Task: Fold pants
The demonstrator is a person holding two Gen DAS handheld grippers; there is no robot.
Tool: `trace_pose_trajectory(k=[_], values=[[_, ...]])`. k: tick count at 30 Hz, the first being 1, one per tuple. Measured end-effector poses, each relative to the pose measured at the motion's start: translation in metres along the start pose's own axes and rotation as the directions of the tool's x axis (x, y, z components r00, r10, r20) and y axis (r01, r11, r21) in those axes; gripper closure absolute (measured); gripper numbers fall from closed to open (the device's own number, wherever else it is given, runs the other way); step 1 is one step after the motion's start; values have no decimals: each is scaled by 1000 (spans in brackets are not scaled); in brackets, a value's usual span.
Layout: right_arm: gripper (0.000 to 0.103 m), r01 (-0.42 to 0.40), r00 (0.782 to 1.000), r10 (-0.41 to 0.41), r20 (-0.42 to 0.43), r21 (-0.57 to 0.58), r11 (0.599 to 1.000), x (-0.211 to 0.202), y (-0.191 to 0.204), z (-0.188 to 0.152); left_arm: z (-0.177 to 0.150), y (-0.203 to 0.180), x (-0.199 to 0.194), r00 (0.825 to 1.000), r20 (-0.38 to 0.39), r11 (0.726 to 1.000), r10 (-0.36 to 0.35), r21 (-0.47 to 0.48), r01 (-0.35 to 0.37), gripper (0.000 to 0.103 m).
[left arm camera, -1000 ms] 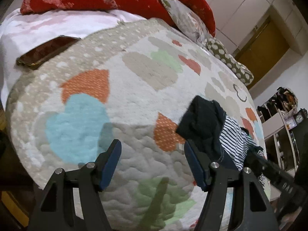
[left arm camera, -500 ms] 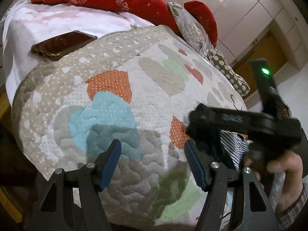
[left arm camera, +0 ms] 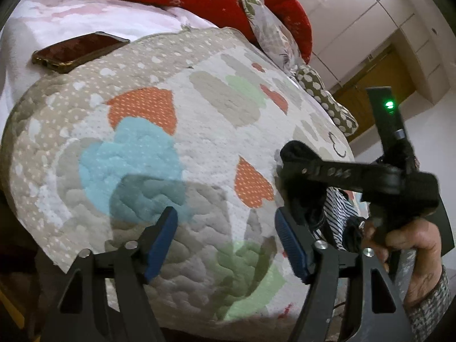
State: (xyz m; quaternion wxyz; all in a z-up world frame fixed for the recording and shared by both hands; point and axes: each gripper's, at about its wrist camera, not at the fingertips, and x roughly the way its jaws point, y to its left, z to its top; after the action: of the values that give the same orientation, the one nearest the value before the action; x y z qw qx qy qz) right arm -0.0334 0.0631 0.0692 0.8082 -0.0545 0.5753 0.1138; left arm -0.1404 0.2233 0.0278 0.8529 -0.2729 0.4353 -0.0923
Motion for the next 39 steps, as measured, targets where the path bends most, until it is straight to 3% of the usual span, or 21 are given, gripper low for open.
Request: trace_pose_trajectory(k=[4, 8, 13, 14, 15, 17, 19, 29, 33, 39], values=[[73, -139, 990, 137, 24, 79, 987, -16, -25, -4, -5, -24, 4, 999, 10, 997, -51, 60, 50, 21], [73, -226, 974, 221, 46, 130, 965, -27, -35, -5, -11, -66, 18, 996, 3, 978, -91, 191, 89, 18], [73, -299, 954, 290, 75, 152, 942, -39, -50, -12, -18, -110, 42, 998, -10, 941, -61, 333, 61, 18], [73, -313, 949, 304, 80, 159, 936, -41, -53, -13, -18, -114, 47, 998, -21, 938, -54, 341, 58, 30], [73, -334, 942, 323, 89, 167, 928, -44, -57, -15, -17, -119, 52, 998, -41, 936, -52, 346, 63, 59], [73, -352, 935, 338, 106, 175, 919, -46, -65, -18, -16, -127, 60, 996, -84, 934, -42, 351, 69, 82], [74, -372, 927, 354, 124, 188, 909, -51, -75, -24, -17, -134, 60, 995, -83, 933, -48, 352, 74, 83], [74, -421, 889, 351, 294, 223, 879, -88, -139, -68, -37, -214, 67, 987, -151, 857, -46, 502, 117, 83], [74, -460, 864, 352, 361, 280, 842, -94, -180, -91, -50, -244, 79, 982, -182, 832, -44, 537, 137, 83], [74, -499, 849, 353, 393, 378, 780, -87, -229, -120, -74, -271, 96, 978, -208, 802, -15, 582, 136, 83]])
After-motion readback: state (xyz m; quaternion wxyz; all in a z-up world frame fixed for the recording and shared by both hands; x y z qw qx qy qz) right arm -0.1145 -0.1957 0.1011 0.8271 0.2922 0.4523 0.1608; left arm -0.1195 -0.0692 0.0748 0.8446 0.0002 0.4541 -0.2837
